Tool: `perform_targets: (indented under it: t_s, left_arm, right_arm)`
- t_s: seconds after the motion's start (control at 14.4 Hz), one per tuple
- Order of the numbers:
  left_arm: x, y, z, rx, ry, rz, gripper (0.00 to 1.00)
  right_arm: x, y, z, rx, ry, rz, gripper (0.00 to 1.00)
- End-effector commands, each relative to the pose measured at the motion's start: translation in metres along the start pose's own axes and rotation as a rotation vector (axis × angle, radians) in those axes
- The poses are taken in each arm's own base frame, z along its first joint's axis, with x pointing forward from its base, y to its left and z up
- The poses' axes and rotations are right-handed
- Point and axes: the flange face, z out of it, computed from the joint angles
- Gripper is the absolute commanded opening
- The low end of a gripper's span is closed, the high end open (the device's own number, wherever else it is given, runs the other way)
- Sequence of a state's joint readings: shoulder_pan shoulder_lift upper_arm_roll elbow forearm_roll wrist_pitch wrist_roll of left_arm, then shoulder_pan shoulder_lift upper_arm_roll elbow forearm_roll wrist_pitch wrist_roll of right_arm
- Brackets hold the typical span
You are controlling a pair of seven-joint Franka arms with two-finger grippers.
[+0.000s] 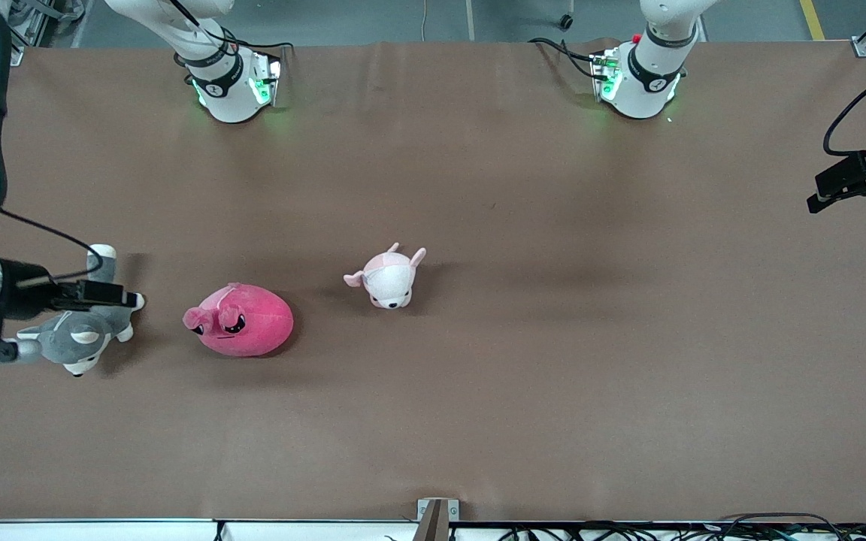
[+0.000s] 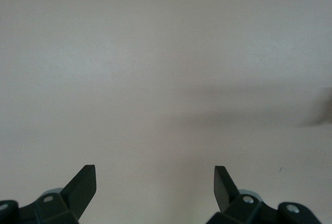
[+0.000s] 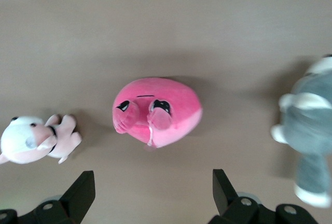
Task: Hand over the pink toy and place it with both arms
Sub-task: 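Open the right gripper and draw it back from the plush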
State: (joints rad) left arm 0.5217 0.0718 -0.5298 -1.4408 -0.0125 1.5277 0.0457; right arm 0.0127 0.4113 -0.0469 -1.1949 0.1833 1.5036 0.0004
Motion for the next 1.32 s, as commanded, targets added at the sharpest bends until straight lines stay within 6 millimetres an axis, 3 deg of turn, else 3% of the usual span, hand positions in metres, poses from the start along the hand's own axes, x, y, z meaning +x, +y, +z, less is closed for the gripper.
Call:
perform_targets:
  t_s: [0.0, 0.35, 0.62, 0.83, 1.11, 1.25]
  left_arm:
    - [-0.004, 0.003, -0.006, 0.029, 0.009, 0.009, 1.0]
    - [-0.003, 0.019, -0.004, 0.034, 0.005, 0.034, 1.0]
    - [-0.002, 0.021, -0.002, 0.044, 0.0, 0.03, 1.0]
    - [-0.002, 0.02, -0.002, 0.047, 0.001, 0.027, 1.0]
    - [-0.002, 0.016, -0.003, 0.049, 0.001, 0.026, 1.0]
    - [-0.002, 0.014, -0.003, 0.049, 0.003, 0.023, 1.0]
  right_arm:
    - [-0.036, -0.018, -0.045, -0.157, 0.05, 0.048, 1.0]
    - [-0.048, 0.023, -0.078, -0.163, 0.093, 0.055, 1.0]
    - [-0.058, 0.042, -0.097, -0.156, 0.123, 0.051, 1.0]
    - [-0.069, 0.042, -0.108, -0.137, 0.156, 0.052, 1.0]
    - [-0.089, 0.042, -0.101, -0.146, 0.177, 0.044, 1.0]
    - [-0.095, 0.031, -0.098, -0.153, 0.172, 0.023, 1.0]
